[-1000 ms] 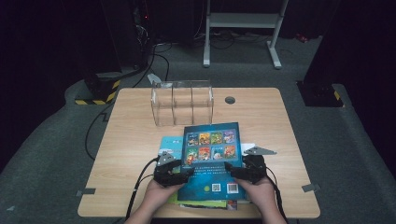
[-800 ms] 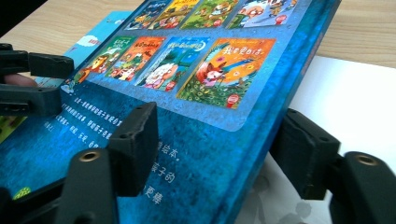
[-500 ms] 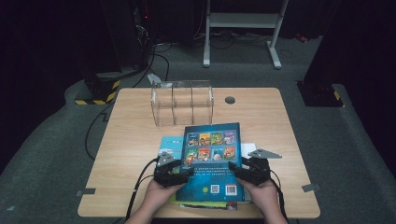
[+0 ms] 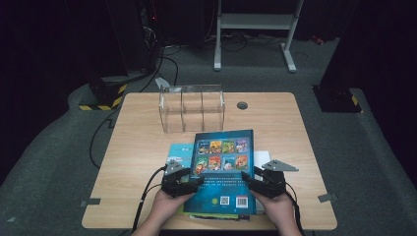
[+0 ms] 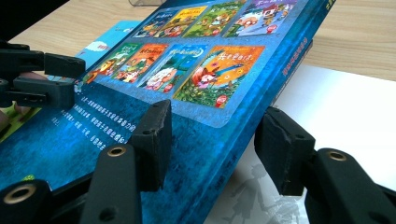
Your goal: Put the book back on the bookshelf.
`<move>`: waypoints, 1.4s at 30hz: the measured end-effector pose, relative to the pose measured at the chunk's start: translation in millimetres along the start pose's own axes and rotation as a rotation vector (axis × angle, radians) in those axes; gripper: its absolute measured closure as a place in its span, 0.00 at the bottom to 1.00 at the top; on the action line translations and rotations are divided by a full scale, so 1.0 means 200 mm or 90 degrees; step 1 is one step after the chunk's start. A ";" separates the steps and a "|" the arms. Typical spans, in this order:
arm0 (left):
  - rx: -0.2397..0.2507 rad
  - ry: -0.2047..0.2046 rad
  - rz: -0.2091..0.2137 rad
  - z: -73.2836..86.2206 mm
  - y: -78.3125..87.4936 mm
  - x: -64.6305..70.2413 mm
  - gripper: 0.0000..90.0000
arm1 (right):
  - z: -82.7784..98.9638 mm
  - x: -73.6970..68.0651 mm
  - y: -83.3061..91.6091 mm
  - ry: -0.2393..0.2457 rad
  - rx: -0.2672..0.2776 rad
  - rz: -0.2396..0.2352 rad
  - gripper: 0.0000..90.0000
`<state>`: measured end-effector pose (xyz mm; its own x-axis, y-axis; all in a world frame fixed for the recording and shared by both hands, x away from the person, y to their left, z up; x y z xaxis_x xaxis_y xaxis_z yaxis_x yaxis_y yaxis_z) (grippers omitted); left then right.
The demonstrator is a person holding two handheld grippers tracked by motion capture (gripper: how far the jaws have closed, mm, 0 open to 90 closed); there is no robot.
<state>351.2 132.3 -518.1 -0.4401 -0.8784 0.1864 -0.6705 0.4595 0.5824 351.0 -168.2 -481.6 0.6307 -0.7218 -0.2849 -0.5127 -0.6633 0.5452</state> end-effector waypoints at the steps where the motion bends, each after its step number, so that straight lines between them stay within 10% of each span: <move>1: 0.000 0.001 0.001 0.00 0.00 0.00 0.31 | 0.00 0.00 0.00 0.001 0.001 0.000 0.53; 42: -0.001 0.040 0.038 -0.01 0.00 -0.04 0.17 | -0.01 -0.10 0.06 0.091 0.043 -0.003 0.56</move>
Point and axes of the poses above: each handheld gripper's, and its own axes: y roughly backward along the jaws, z roughly out of its underside, x roughly to its right, the point moved 2 cm from there along -y, roughly forward along the jaws, and after that the axes turned 9 degrees about -z, right-handed, at the moved point
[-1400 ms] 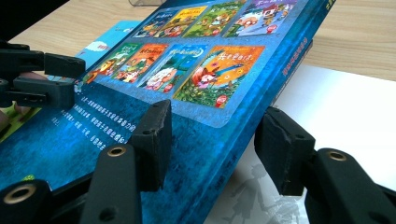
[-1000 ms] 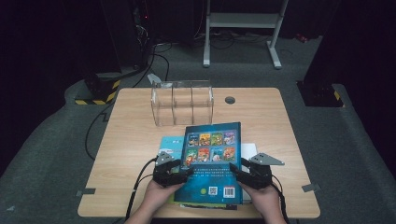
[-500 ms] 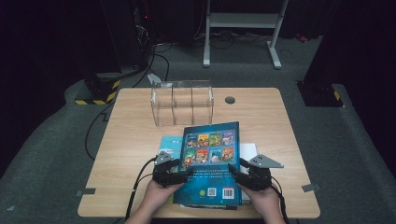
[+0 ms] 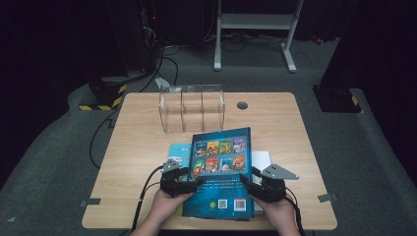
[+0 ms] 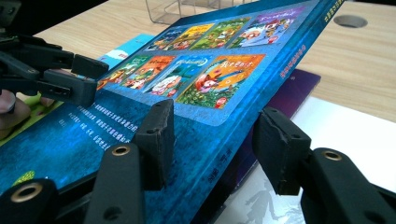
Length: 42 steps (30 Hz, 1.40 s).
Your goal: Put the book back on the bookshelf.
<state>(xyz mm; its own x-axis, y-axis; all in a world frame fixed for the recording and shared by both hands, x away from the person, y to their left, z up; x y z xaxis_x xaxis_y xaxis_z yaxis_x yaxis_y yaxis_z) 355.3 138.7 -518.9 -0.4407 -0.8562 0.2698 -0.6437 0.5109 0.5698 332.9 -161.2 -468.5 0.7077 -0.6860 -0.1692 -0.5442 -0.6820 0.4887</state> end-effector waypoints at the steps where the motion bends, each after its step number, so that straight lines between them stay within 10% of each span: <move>1: -0.002 0.008 0.007 0.00 0.00 0.00 0.17 | 0.00 0.00 0.00 0.004 0.003 0.001 0.56; 18: -0.004 0.058 0.071 -0.01 0.00 -0.03 0.14 | -0.02 -0.05 0.03 0.062 0.034 0.002 0.56; 42: 0.064 0.013 0.020 -0.07 0.12 0.03 0.25 | -0.05 -0.05 0.04 0.022 0.038 0.007 0.56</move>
Point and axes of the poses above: each handheld gripper's, and its own axes: y roughly backward along the jaws, z roughly out of its underside, x roughly to its right, the point moved 2 cm from there along -y, roughly forward along the jaws, and after that the axes turned 9 degrees about -z, right-handed, at the moved point
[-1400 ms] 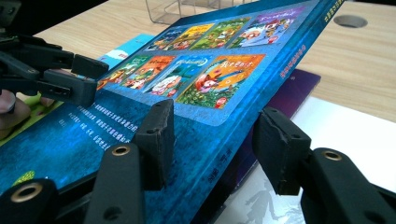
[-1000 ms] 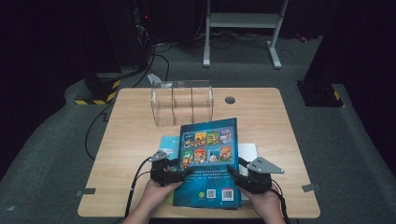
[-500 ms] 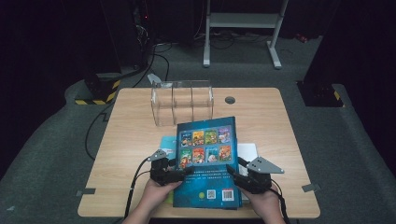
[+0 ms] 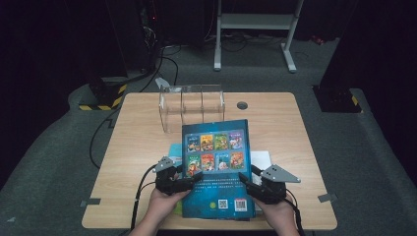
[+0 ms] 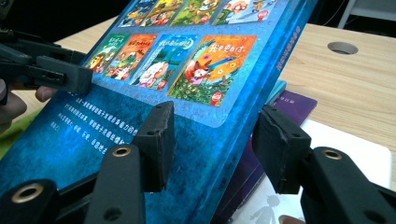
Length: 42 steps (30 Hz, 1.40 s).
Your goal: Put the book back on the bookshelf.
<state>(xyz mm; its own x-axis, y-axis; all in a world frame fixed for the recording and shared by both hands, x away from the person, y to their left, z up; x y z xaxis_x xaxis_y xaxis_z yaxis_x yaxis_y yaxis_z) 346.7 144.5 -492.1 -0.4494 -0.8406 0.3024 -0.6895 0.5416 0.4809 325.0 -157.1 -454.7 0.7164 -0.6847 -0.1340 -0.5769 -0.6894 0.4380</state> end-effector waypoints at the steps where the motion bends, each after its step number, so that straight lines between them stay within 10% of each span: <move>1: 0.001 -0.002 0.000 0.00 0.00 0.00 0.25 | 0.00 0.00 0.00 -0.007 0.004 -0.004 0.58; 42: 0.209 -0.123 -0.088 -0.11 0.25 0.19 0.41 | -0.13 -0.15 0.16 0.073 0.120 0.083 0.62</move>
Point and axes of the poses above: each handheld gripper's, and its own axes: y roughly backward along the jaws, z roughly out of its underside, x roughly to its right, the point moved 2 cm from there along -y, roughly forward along the jaws, and after that the axes turned 9 degrees about -z, right-handed, at the moved point
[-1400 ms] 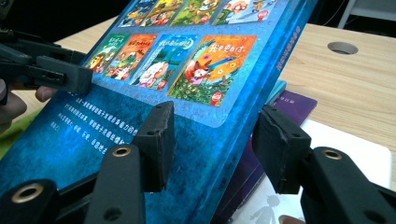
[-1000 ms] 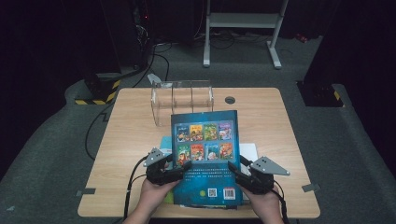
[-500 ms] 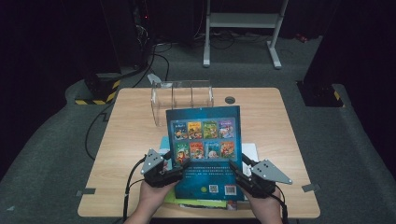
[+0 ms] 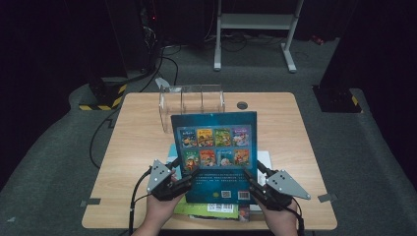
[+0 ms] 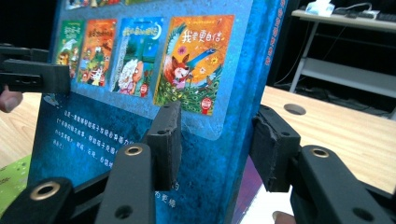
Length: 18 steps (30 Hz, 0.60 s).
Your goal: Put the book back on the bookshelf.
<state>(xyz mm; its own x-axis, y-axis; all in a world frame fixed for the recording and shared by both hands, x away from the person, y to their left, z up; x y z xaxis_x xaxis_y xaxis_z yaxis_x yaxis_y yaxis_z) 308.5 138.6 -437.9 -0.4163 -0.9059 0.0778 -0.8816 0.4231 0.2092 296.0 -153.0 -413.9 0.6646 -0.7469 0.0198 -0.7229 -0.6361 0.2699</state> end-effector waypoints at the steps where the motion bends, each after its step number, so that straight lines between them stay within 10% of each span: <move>1: 0.006 -0.003 -0.002 0.00 0.00 0.01 0.41 | 0.00 0.00 0.00 0.004 0.004 0.005 0.62; 18: 0.062 -0.070 -0.033 -0.07 -0.02 0.02 0.47 | -0.06 0.01 0.00 0.031 0.046 0.032 0.64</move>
<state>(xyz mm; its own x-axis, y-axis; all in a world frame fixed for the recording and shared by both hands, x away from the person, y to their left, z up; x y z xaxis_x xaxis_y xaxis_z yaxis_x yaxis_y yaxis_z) 314.3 132.8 -425.0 -0.3874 -0.9211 -0.0382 -0.9175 0.3811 0.1140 298.9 -153.1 -402.7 0.6340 -0.7693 0.0786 -0.7663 -0.6114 0.1975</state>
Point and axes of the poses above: each handheld gripper's, and its own axes: y roughly backward along the jaws, z roughly out of its underside, x roughly to its right, the point moved 2 cm from there along -y, roughly forward along the jaws, and after that the axes turned 9 degrees about -z, right-handed, at the moved point
